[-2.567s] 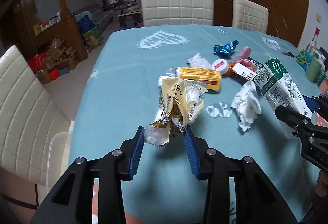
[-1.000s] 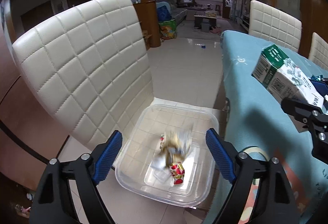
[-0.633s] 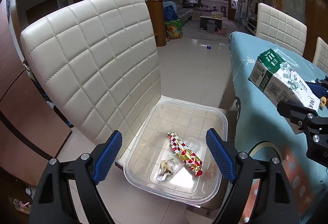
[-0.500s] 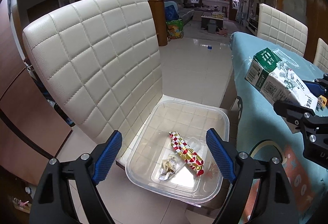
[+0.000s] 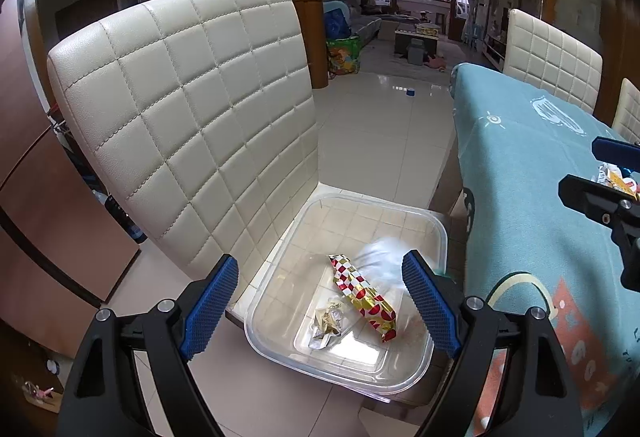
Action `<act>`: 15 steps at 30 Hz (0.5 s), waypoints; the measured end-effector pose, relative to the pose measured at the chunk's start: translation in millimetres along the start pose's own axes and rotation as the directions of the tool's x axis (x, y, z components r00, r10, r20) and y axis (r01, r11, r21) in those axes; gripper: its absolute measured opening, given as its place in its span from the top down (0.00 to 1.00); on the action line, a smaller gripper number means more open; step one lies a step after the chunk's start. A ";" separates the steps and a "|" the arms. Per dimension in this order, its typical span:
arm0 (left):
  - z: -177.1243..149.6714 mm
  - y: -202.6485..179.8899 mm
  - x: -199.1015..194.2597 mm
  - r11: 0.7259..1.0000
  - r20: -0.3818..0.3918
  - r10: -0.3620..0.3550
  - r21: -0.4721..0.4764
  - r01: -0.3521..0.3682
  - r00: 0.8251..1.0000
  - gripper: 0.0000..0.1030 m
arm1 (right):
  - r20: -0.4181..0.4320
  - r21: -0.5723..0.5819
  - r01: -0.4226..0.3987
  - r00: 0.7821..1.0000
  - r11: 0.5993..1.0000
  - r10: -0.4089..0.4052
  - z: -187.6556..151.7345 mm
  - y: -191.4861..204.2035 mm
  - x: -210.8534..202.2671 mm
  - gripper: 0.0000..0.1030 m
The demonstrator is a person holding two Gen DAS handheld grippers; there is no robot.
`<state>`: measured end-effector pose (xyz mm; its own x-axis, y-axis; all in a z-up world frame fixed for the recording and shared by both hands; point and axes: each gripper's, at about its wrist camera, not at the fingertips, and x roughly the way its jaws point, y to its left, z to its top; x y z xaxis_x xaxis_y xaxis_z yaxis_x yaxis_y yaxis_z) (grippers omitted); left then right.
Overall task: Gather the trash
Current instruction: 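Drop the milk carton into the bin with the right tool, then grasp the white tissue with the left tool while the right tool grasps the white tube box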
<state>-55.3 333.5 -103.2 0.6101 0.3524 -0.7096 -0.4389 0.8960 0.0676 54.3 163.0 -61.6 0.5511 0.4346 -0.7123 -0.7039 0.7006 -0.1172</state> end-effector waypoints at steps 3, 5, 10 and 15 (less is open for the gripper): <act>2.4 -6.5 -3.6 1.000 0.008 -0.006 0.012 0.006 1.000 0.20 | 0.006 0.016 0.013 1.000 1.000 -0.013 -6.6 -10.5 -7.6 0.23; 4.2 -13.3 -6.0 1.000 0.010 -0.013 0.025 0.013 1.000 0.20 | 0.004 0.034 0.017 1.000 0.999 -0.017 -12.5 -19.3 -11.6 0.23; 9.7 -37.6 -11.3 0.997 0.010 -0.044 0.059 0.044 0.999 0.20 | -0.014 0.093 0.043 0.999 0.995 -0.042 -31.1 -48.4 -21.4 0.23; 13.3 -74.1 -16.6 0.989 0.004 -0.085 0.121 0.084 0.996 0.20 | -0.019 0.149 0.089 0.996 0.985 -0.087 -53.6 -82.1 -36.3 0.23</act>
<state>-24.1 264.9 -87.2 0.6477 0.2762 -0.7101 -0.3029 0.9485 0.0926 68.1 59.4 -63.2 0.6019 0.3609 -0.7124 -0.5774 0.8129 -0.0760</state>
